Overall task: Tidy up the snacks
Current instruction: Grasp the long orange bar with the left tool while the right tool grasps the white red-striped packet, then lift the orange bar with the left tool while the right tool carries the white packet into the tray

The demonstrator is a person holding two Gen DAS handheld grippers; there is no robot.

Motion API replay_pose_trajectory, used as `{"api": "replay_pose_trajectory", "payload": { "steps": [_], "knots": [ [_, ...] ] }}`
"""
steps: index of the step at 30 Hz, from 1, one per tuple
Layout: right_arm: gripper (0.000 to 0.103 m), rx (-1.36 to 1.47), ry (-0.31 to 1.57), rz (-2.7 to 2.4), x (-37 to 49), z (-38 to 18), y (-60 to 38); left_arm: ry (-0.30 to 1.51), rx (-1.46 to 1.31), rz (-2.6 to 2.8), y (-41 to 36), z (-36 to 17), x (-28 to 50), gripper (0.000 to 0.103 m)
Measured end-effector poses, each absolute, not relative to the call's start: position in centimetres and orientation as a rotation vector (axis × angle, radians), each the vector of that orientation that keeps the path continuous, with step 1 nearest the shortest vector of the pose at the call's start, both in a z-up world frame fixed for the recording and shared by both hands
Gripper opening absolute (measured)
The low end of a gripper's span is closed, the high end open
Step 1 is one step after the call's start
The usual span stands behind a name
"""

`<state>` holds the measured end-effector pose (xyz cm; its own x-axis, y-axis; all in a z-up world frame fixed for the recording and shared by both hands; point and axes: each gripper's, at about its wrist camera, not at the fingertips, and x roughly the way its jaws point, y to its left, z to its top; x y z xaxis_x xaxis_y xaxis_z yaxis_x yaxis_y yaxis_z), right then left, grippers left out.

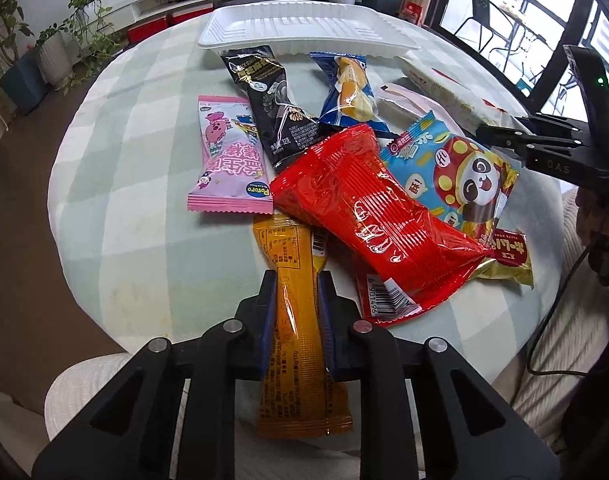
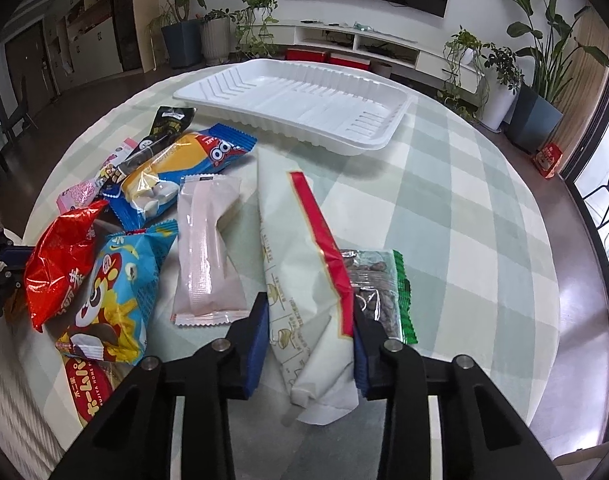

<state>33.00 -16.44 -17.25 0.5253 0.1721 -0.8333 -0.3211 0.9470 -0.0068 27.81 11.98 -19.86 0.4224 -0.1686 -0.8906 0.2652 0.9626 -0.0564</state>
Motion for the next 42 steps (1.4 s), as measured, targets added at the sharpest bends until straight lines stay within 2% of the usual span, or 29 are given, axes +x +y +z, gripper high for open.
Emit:
{"api": "replay_pose_trajectory", "payload": {
  "steps": [9, 22, 42],
  "knots": [
    [0.036, 0.015, 0.99, 0.349, 33.4, -16.8, -18.6, 1.109, 0.04, -0.266, 13.3, -19.6, 27.6, 0.017],
    [0.035, 0.22, 0.979, 0.412, 33.4, -14.9, -21.1, 1.05, -0.003, -0.273, 14.1, -16.5, 26.8, 0.017],
    [0.033, 0.493, 0.978, 0.521, 33.6, -15.1, -23.7, 1.019, -0.069, -0.316, 14.3, -14.1, 27.2, 0.017]
  ]
}}
